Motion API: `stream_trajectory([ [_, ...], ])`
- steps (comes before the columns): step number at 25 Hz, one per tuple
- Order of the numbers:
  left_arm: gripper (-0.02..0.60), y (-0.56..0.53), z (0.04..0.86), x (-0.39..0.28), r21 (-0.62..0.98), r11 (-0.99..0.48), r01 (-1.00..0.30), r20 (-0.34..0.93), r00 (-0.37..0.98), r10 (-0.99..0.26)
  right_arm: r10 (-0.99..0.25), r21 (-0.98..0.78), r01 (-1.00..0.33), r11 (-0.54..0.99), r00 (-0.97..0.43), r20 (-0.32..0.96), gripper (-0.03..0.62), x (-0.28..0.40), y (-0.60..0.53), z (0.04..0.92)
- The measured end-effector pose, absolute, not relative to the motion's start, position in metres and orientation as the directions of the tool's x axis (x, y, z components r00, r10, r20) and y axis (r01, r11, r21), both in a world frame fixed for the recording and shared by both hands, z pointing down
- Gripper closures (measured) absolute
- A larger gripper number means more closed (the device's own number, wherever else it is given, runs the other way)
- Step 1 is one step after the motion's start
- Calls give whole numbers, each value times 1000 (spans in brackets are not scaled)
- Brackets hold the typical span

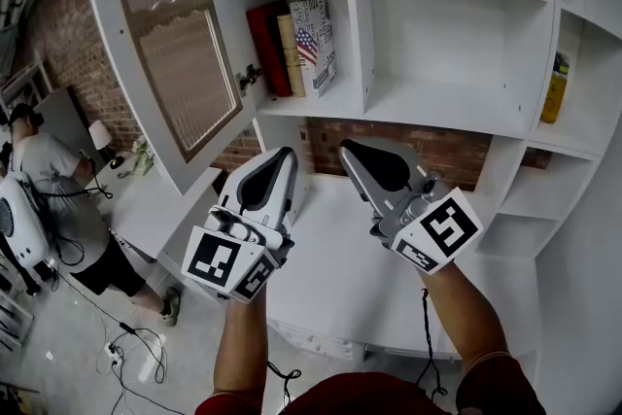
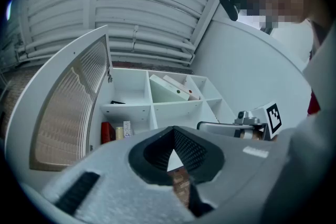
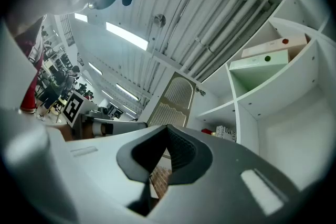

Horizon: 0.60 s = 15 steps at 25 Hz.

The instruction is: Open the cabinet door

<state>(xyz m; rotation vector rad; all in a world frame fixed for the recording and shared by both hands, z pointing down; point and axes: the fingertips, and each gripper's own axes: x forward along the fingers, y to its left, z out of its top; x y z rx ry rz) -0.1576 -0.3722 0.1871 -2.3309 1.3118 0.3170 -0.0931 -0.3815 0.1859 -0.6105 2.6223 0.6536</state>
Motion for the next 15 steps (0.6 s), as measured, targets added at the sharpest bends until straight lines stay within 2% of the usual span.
stream_trajectory([
  [15, 574, -376, 195, -153, -253, -469, -846, -393, 533, -749, -333, 336, -500, 798, -831, -446, 583, -85, -384, 192],
])
